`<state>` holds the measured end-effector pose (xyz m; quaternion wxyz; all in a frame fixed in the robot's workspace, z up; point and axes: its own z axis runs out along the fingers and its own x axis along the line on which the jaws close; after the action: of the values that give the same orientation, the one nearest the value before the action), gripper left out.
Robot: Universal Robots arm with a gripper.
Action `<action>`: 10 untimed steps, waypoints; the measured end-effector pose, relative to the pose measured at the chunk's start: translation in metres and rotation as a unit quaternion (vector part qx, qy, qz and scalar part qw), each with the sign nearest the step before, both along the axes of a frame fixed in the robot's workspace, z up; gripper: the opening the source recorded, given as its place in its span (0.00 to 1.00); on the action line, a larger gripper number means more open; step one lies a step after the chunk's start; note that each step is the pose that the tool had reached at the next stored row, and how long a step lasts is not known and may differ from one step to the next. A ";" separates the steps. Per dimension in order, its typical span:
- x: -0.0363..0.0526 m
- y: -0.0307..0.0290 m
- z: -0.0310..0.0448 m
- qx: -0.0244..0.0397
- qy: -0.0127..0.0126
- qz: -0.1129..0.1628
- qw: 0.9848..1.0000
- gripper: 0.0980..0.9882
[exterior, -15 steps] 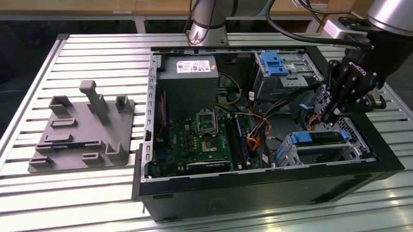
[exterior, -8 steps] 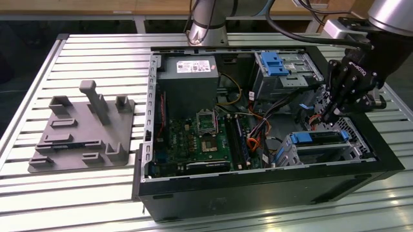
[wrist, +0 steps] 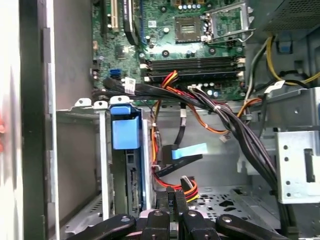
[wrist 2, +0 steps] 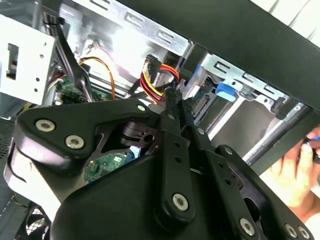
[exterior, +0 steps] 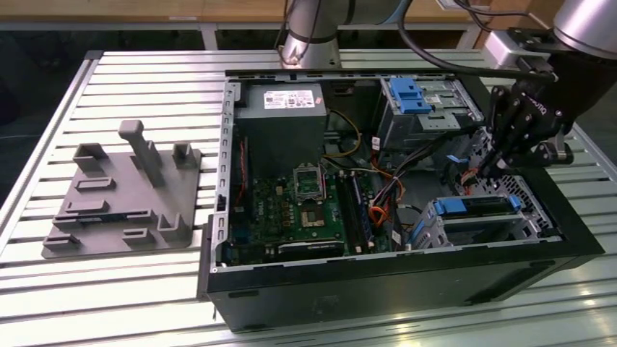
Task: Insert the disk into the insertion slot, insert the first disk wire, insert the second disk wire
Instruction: 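Insert the first disk wire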
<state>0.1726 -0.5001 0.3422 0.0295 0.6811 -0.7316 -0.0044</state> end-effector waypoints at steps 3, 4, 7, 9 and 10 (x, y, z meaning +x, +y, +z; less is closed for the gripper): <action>0.0001 -0.0042 0.0000 0.010 -0.001 0.000 1.000 0.07; 0.0000 -0.0061 -0.0001 0.011 -0.001 0.000 1.000 0.07; 0.0000 -0.0094 0.0000 0.011 -0.001 0.001 1.000 0.07; 0.0001 -0.0101 0.0000 0.011 -0.001 0.005 1.000 0.07; 0.0000 -0.0103 0.0000 0.011 -0.001 0.008 1.000 0.07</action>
<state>0.1726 -0.5104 0.3422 0.0214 0.6869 -0.7264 -0.0119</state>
